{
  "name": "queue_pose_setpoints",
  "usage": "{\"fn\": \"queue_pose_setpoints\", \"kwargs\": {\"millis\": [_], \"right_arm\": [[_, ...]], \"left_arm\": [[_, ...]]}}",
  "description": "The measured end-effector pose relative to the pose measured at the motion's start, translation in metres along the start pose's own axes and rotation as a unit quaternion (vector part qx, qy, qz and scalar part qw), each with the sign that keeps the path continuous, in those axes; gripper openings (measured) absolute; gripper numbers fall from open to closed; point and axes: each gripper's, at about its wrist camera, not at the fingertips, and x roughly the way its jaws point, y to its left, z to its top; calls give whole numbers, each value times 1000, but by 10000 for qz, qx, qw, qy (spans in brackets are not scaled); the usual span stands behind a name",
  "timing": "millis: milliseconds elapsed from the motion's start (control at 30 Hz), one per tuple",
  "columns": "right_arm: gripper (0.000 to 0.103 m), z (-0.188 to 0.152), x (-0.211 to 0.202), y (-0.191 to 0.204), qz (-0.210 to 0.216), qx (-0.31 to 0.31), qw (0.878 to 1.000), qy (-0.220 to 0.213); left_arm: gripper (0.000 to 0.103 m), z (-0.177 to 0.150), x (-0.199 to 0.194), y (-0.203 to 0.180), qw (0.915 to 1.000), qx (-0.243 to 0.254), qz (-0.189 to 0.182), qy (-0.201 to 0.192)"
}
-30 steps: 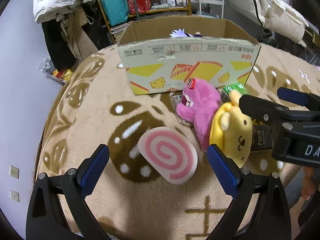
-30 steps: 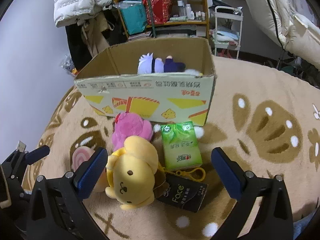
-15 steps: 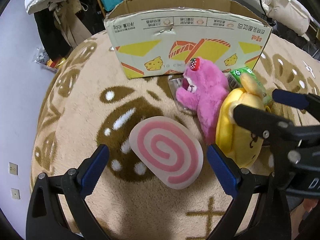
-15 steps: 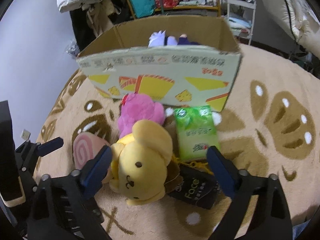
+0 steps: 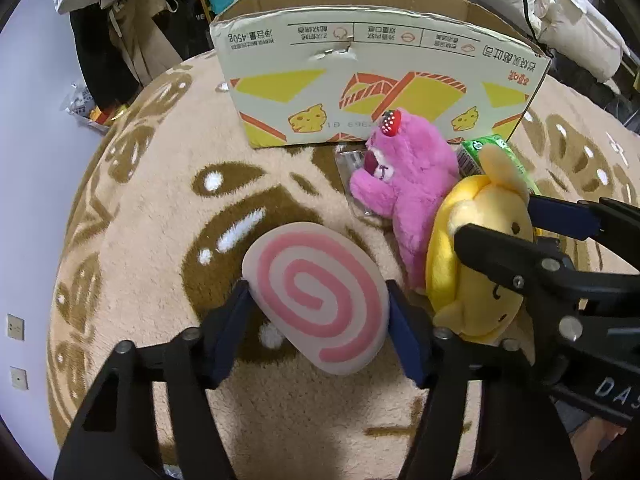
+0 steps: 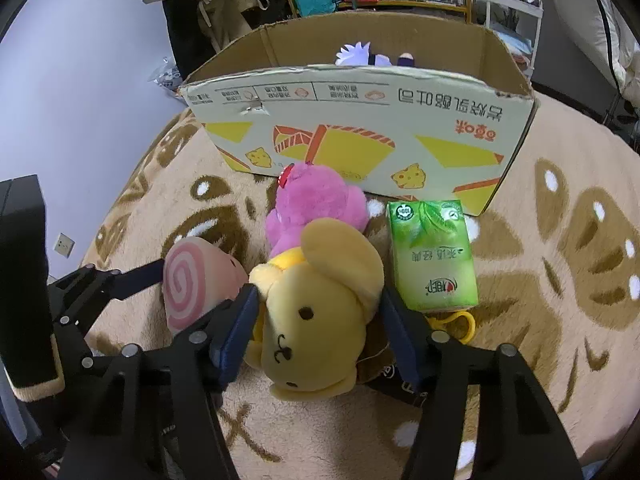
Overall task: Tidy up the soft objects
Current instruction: 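Grasp the pink swirl cushion with the left tool while the right tool grasps the yellow dog plush, then lift the swirl cushion with the left tool while the right tool lifts the yellow dog toward the box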
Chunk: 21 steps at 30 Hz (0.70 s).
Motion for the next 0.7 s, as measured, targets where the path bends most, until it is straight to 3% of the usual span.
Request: {"fn": "queue_pose_setpoints", "kwargs": {"millis": [67,333,700], "right_arm": [[56,0,-1,0,9,-13,10000,-36],[50,1,-8,-3,18,45,9999,-134],[49,6,-41,-12,-267,211,9946,-976]], "left_arm": [[53,-1,-1,-1,10000,14,-18,1],[52,-1,-10,-1,9999,-76,83,-124],[51,1,-29,6,9972,-260,299,-629]]}}
